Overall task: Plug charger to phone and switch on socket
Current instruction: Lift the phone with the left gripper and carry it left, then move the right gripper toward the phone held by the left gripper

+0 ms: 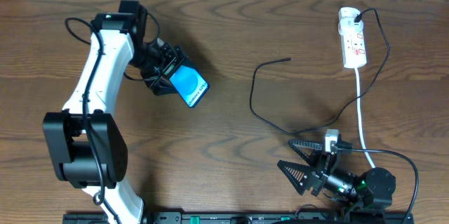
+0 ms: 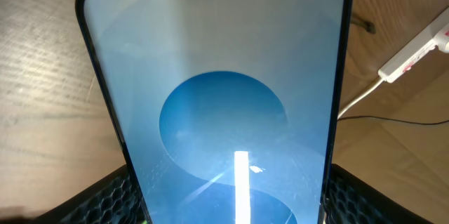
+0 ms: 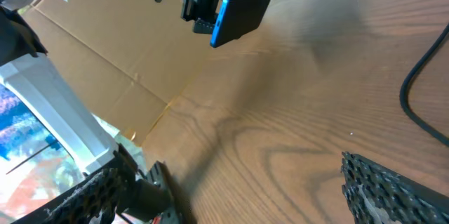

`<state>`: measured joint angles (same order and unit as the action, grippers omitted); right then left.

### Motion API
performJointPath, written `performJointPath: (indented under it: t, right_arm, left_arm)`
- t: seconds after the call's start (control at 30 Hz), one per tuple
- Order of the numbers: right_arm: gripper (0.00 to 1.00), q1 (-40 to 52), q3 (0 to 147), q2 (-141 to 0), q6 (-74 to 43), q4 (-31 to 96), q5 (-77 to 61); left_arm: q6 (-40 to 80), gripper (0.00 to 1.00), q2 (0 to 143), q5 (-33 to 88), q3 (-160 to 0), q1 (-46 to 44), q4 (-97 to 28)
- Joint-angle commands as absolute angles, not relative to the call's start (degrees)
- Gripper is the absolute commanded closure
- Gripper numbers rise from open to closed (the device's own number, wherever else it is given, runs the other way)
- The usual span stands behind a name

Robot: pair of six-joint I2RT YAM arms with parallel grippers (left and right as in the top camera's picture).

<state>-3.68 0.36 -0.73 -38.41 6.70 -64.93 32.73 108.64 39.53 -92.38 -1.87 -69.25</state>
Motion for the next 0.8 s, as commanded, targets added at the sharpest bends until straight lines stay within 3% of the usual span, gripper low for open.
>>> performJointPath:
  t: [0.0,0.77]
  right_arm:
    - [0.01,-3.9,0.3,-0.8,-40.2,7.2,-67.0]
    - [0.01,-3.9,0.3,-0.8,-40.2,7.5,-68.2]
  left_arm:
    - [30.3,0.39,108.8,42.1,-93.7,-0.6,-71.1]
    - [25.1,0.42,113.8,44.6,-93.7,-0.4,-75.6]
